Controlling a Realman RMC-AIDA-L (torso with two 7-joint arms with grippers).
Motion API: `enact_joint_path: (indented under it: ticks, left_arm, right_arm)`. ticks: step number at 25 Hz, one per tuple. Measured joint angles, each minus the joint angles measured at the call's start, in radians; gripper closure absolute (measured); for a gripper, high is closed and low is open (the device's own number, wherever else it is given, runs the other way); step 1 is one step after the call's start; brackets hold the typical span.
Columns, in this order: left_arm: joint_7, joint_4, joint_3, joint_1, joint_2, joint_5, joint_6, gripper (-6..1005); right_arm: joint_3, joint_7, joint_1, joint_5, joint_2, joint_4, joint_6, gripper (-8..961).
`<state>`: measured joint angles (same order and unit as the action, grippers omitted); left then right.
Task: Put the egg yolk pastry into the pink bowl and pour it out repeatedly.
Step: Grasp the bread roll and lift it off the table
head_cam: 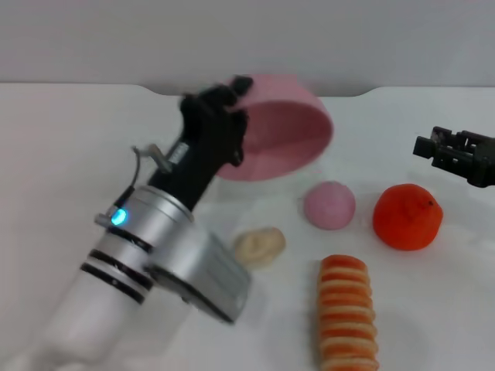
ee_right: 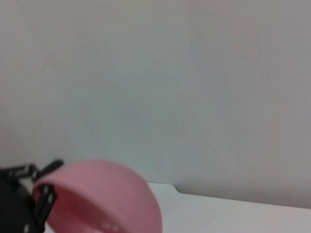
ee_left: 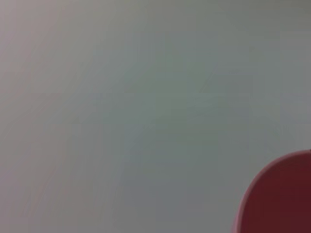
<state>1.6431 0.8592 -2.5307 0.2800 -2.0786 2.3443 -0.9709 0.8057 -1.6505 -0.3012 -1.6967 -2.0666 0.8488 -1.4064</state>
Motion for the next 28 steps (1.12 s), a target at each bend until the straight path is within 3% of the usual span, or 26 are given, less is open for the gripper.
enact_joint_path:
  ticks: [4, 7, 11, 13, 18, 22, 28]
  left_arm:
    - [0.155, 0.101, 0.083, -0.006, 0.009, -0.138, 0.049, 999]
    - [0.274, 0.215, 0.207, -0.032, 0.018, -0.194, 0.192, 999]
    - [0.419, 0.357, 0.409, -0.062, 0.023, -0.2, 0.544, 999]
    - [0.487, 0.423, 0.554, -0.064, 0.023, -0.202, 0.823, 999]
    - [0.596, 0.481, 0.892, -0.002, 0.022, -0.213, 1.39, 998]
    - [0.623, 0.484, 1.125, 0.038, 0.022, -0.24, 1.691, 998]
    - [0.648, 0.503, 1.334, 0.031, 0.023, -0.247, 1.883, 999]
  right_arm:
    - [0.007, 0.0, -0.013, 0.0, -0.001, -0.024, -0.006, 394]
    - [0.019, 0.0, -0.027, 0.0, -0.001, -0.039, -0.007, 392]
    - [0.054, 0.0, -0.047, 0.0, -0.001, -0.043, -0.007, 389]
    - [0.073, 0.0, -0.056, 0.0, -0.002, -0.044, -0.007, 388]
    - [0.116, 0.0, -0.082, 0.001, -0.004, -0.045, -0.006, 384]
    - [0.162, -0.006, -0.104, 0.001, -0.004, -0.035, -0.003, 381]
    - [0.197, -0.005, -0.144, 0.005, -0.006, -0.033, 0.018, 377]
